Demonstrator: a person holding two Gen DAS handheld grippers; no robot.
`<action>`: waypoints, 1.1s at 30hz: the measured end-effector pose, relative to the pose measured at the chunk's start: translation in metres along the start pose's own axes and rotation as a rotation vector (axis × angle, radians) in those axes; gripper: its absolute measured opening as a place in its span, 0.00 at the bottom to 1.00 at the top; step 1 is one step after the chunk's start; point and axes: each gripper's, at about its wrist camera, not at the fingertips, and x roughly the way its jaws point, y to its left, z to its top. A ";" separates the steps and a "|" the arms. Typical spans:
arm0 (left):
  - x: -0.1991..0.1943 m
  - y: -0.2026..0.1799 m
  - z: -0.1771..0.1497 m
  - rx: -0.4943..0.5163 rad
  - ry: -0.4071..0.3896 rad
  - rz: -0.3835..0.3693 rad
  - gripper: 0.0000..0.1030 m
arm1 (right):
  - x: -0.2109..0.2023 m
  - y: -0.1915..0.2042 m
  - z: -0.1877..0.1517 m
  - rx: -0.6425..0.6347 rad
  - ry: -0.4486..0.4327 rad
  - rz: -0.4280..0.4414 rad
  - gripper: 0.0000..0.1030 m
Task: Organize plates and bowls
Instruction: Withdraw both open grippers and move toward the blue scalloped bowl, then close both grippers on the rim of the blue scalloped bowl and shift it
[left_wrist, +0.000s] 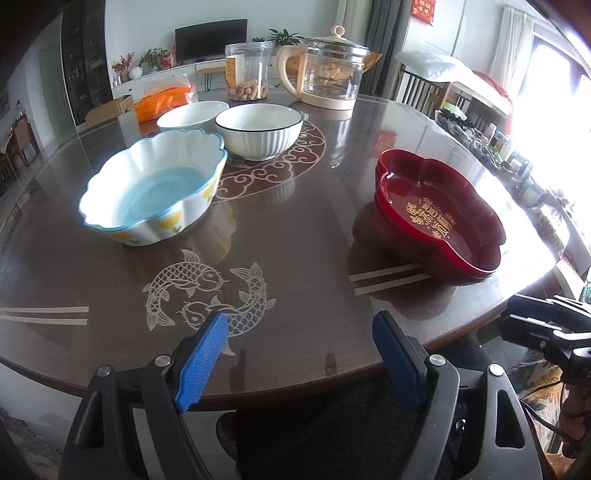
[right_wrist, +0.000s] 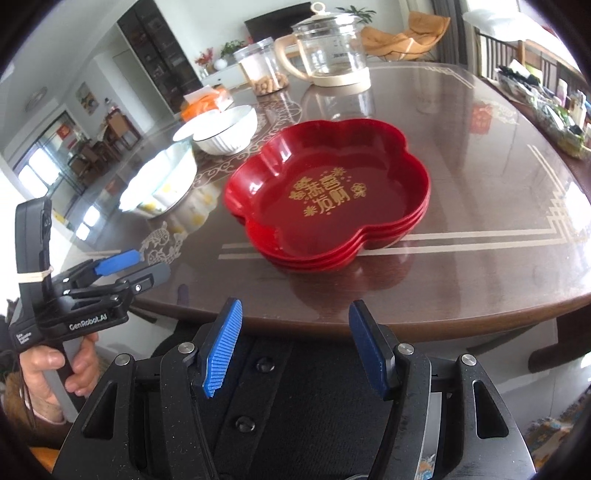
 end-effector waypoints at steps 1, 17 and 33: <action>-0.002 0.005 -0.001 -0.011 -0.001 0.009 0.78 | 0.004 0.004 0.000 -0.009 0.023 0.018 0.62; -0.029 0.113 -0.001 -0.236 -0.027 0.105 0.78 | 0.038 0.065 0.020 -0.134 0.142 0.168 0.62; 0.042 0.249 0.106 -0.439 0.136 0.101 0.58 | 0.166 0.133 0.193 0.034 0.253 0.154 0.62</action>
